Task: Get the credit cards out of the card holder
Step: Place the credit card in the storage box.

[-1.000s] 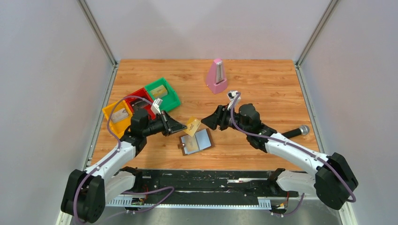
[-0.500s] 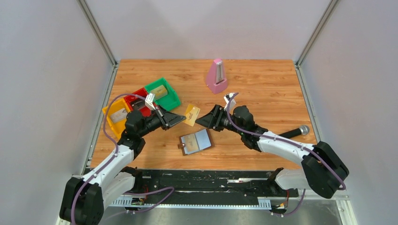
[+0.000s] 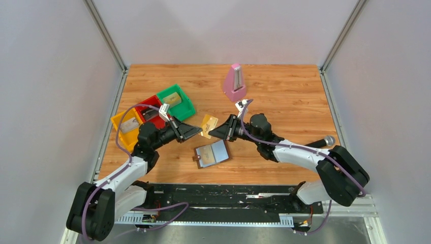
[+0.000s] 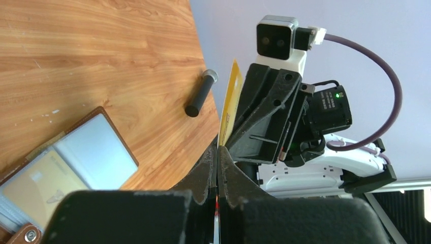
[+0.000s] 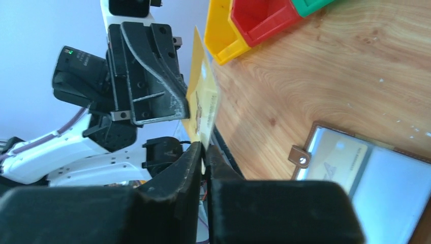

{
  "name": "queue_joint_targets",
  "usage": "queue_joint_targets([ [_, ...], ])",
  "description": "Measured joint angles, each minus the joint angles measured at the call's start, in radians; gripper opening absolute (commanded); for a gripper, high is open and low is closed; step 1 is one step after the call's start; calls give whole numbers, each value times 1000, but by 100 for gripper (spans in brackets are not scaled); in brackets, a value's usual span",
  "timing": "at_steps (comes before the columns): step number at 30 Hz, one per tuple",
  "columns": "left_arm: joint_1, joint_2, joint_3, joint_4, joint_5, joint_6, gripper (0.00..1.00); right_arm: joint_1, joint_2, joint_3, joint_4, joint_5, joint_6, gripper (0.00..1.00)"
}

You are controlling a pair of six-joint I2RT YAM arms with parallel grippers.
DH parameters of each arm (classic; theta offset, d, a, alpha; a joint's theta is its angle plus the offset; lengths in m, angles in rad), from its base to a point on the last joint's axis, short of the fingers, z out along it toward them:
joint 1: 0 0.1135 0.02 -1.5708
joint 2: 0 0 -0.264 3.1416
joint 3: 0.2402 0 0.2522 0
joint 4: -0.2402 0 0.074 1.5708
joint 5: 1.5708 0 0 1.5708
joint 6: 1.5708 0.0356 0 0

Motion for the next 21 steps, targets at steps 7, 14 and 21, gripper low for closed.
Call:
queue_joint_targets([
  [7, 4, -3, 14, -57, 26, 44, 39, -36, -31, 4, -23, -98, -92, 0],
  [14, 3, -43, 214, -404, 88, 261, 50, -93, -90, 132, -290, -317, -358, 1],
  [21, 4, -50, 388, -621, 204, 462, 50, -99, -90, 199, -517, -533, -552, 3],
])
